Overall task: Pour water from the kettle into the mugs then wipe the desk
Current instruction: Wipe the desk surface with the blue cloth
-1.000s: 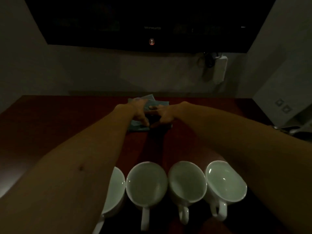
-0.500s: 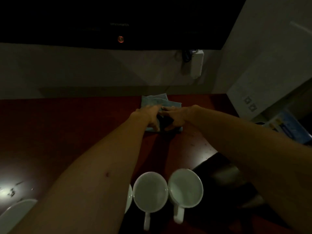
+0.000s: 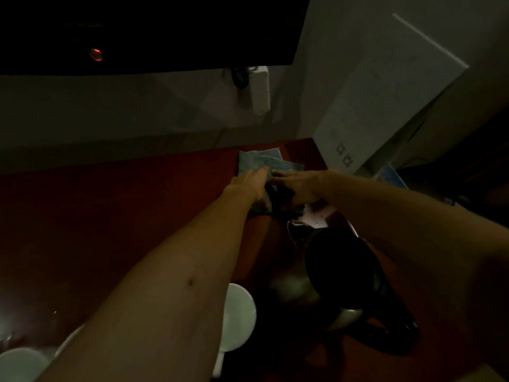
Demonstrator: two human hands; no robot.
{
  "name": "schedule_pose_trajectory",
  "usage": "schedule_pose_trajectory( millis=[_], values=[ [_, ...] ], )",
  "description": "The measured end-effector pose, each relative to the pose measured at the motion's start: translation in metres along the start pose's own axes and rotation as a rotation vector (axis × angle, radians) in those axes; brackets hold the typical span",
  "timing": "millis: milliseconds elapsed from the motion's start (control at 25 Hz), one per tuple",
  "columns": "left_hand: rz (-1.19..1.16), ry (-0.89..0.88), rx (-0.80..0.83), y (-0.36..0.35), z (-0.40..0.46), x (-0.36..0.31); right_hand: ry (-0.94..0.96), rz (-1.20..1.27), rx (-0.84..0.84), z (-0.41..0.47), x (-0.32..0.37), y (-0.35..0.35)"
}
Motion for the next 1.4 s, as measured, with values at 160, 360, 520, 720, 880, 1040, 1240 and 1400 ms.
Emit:
schedule_pose_trajectory(
  millis=[160,360,520,720,880,1040,1240,1400],
  values=[
    [0.086,-0.018,-0.017,0.001,0.021,-0.028,0.0,0.083,-0.037,-0.012,-0.031,-0.006],
    [0.124,-0.004,-0.009,-0.001,0.024,-0.035,0.017,0.076,-0.025,-0.017,-0.031,-0.013],
    [0.045,-0.035,0.048,-0.016,0.011,-0.037,0.042,0.059,0.023,-0.043,-0.032,-0.036],
    [-0.078,-0.087,0.126,-0.034,-0.004,-0.045,0.036,-0.062,0.083,-0.062,-0.032,-0.07],
    [-0.016,-0.13,0.132,-0.038,-0.005,-0.05,0.051,0.005,0.046,-0.061,-0.031,-0.074],
    [0.084,-0.127,0.078,-0.034,0.007,-0.042,0.015,0.104,-0.01,-0.053,-0.034,-0.059],
    [0.064,-0.085,0.066,-0.018,0.025,-0.034,0.025,0.214,-0.023,-0.038,-0.034,-0.048],
    [0.044,-0.065,0.188,-0.016,0.025,-0.043,0.007,0.254,-0.028,-0.048,-0.035,-0.057]
  ],
)
Point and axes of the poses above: each hand's wrist, its own z-axis towards the middle knuckle, its own y-axis out of the back of the hand, x = y × z, the point moved 10 cm from there along z, towards the middle knuckle, and after that the axes turned 12 degrees about z, right-handed, at the moved point
